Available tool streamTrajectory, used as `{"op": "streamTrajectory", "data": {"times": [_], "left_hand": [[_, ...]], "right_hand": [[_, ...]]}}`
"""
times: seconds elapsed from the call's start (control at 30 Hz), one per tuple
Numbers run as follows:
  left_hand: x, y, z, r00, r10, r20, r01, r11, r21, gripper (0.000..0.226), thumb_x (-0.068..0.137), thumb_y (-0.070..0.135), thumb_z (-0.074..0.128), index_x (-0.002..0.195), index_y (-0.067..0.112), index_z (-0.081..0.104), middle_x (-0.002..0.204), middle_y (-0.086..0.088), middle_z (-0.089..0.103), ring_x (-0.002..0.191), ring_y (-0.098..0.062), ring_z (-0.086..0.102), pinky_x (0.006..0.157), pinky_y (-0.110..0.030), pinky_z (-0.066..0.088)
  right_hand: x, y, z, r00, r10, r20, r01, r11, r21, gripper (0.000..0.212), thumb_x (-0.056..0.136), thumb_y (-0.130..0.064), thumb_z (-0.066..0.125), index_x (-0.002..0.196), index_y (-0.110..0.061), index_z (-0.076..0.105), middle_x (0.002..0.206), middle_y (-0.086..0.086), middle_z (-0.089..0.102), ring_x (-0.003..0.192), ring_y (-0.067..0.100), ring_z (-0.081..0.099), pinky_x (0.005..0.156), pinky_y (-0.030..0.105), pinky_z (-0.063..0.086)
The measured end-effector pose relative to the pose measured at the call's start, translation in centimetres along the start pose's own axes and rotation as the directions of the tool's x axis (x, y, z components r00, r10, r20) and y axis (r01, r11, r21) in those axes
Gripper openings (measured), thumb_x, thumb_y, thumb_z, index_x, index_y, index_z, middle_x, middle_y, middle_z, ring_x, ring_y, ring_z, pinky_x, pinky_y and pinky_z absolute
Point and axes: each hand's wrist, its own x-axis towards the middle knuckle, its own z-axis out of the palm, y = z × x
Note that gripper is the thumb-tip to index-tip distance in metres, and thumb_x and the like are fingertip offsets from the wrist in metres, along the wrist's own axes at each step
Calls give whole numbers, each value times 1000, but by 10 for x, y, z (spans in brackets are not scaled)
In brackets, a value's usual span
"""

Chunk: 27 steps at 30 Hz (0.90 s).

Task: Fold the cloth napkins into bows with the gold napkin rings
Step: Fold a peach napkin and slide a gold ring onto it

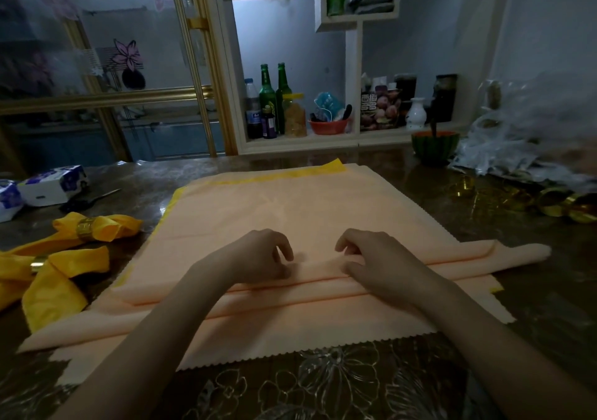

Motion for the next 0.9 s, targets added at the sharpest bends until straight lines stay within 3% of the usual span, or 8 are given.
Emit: {"op": "streamTrajectory", "data": {"times": [0.07, 0.27, 0.5, 0.63, 0.7, 0.77, 0.83, 0.9], "left_hand": [[-4, 5, 0, 999, 34, 1, -34, 999, 41, 31, 89, 21, 59, 120, 20, 60, 113, 0, 60, 93, -10, 52, 83, -19, 41], [-17, 25, 4, 995, 94, 23, -96, 992, 77, 31, 92, 31, 55, 119, 17, 60, 114, 0, 61, 99, -13, 56, 86, -23, 45], [-21, 34, 13, 996, 87, -23, -81, 977, 199, 32, 81, 35, 68, 108, 22, 57, 112, 3, 54, 93, -13, 45, 81, -26, 41], [-21, 42, 17, 993, 112, -30, -102, 967, 234, 21, 86, 26, 60, 104, 19, 53, 109, 0, 52, 88, -14, 41, 73, -24, 35], [-21, 43, 19, 995, 102, -10, -97, 967, 237, 17, 86, 22, 56, 103, 19, 50, 110, -3, 52, 92, -18, 46, 72, -25, 35], [-24, 44, 20, 996, 72, 54, -82, 971, 224, 18, 86, 23, 55, 101, 19, 46, 110, -4, 52, 91, -19, 46, 71, -26, 36], [-23, 44, 19, 991, 47, 126, -72, 976, 206, 25, 86, 27, 54, 107, 16, 45, 109, -5, 51, 89, -18, 44, 70, -26, 35], [-23, 45, 14, 984, 18, 179, -45, 988, 147, 35, 89, 35, 52, 115, 13, 45, 107, -6, 51, 88, -17, 45, 70, -26, 35]], "right_hand": [[-1, -2, 0, 999, -32, -16, 32, 999, -20, 23, 91, -23, 57, 114, -26, 55, 112, -8, 56, 103, 11, 52, 96, 34, 43], [-6, -9, 2, 997, -78, 16, 79, 996, -47, 23, 81, -14, 61, 80, -31, 45, 97, -10, 45, 92, 11, 46, 84, 30, 45], [0, -4, -7, 966, -18, 259, 13, 1000, 22, 14, 83, -27, 58, 81, -34, 46, 103, -11, 43, 99, 13, 46, 87, 31, 44], [4, 4, -5, 999, 16, 34, -20, 993, 121, 16, 93, -31, 51, 81, -22, 56, 91, -4, 57, 79, 9, 54, 73, 24, 47], [6, 9, -1, 999, 29, -34, -28, 1000, 12, 11, 95, -34, 49, 95, -26, 56, 104, -5, 58, 86, 7, 54, 79, 24, 48], [4, 13, 5, 996, 85, 40, -83, 995, -49, 34, 96, -39, 44, 126, -24, 50, 130, -2, 51, 111, 13, 51, 97, 31, 43], [3, 14, 4, 984, 123, 125, -101, 980, -169, 52, 98, -46, 34, 145, -23, 30, 153, 2, 27, 139, 21, 28, 114, 38, 22], [3, 12, 4, 975, 135, 177, -82, 957, -279, 60, 98, -52, 22, 150, -24, 13, 159, 3, 4, 146, 21, 2, 117, 39, 2]]}}
